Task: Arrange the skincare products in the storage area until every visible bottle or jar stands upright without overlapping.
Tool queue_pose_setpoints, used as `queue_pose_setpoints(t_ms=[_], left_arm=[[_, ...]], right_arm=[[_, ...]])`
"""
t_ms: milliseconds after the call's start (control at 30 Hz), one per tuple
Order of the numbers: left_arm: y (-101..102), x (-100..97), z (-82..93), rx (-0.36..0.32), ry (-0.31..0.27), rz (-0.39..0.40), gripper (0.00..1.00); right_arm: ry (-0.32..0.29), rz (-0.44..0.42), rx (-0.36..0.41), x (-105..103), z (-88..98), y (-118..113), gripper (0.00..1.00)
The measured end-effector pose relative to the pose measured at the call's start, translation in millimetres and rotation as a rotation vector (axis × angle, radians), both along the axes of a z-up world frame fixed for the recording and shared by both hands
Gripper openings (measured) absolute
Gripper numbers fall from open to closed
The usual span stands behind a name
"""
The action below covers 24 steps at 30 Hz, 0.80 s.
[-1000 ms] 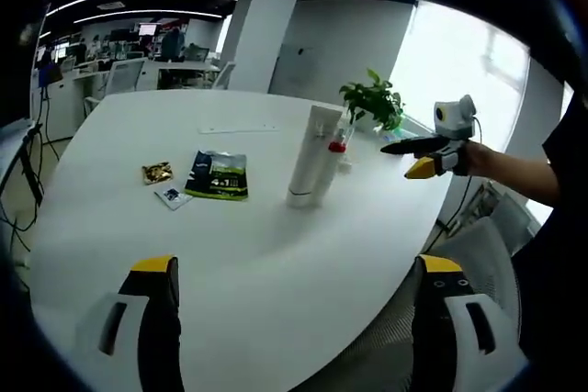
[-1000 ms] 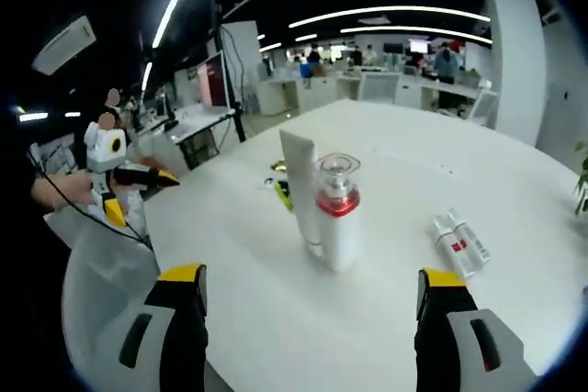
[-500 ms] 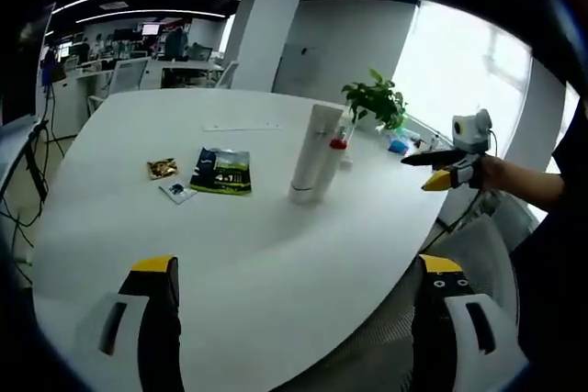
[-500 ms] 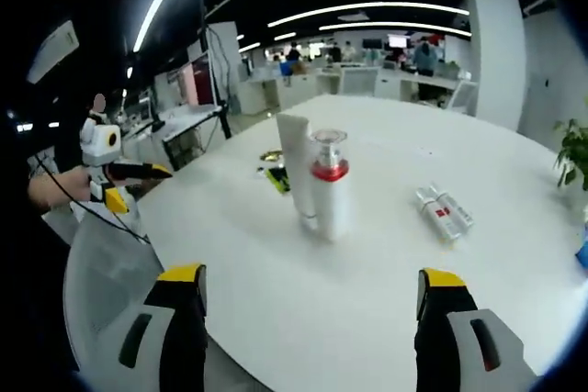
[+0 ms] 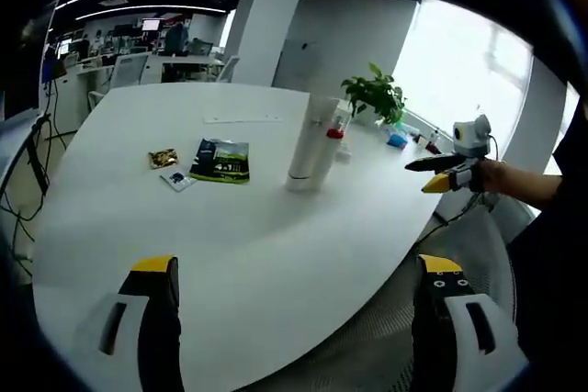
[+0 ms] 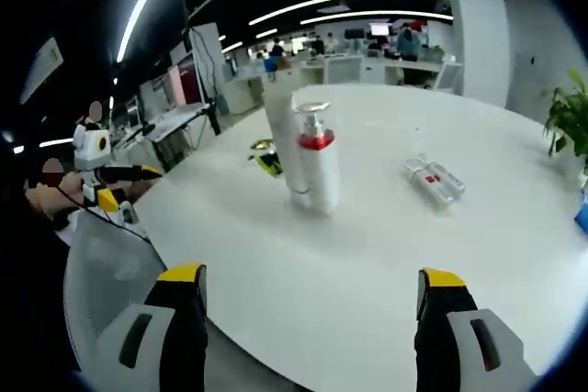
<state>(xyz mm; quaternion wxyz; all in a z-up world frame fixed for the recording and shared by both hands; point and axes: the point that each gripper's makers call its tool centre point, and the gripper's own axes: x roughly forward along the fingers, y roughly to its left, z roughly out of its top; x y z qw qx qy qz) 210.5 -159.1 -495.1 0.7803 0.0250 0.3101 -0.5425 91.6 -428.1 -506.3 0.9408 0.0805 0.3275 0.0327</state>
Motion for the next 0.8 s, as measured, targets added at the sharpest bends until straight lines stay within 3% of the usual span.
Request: queue_pose_setpoints(t_ms=[233,567,800], left_arm=[[-2,3.3,4.1,-0.016,0.0,0.009,0.99],[0,0.4,-11.8,0.01,0.019,0.016,0.99],[-1,6.4,-12.6,-0.001,0.024,0.037,0.99]], right_arm=[[0.007,-0.001,-0.003,2,-2.6,-4,0.99],[0.029,0.009,-0.012,5,-9.2,-7,0.99],[0.04,0.014,-0.017,15,-11.8,-16,0.99]])
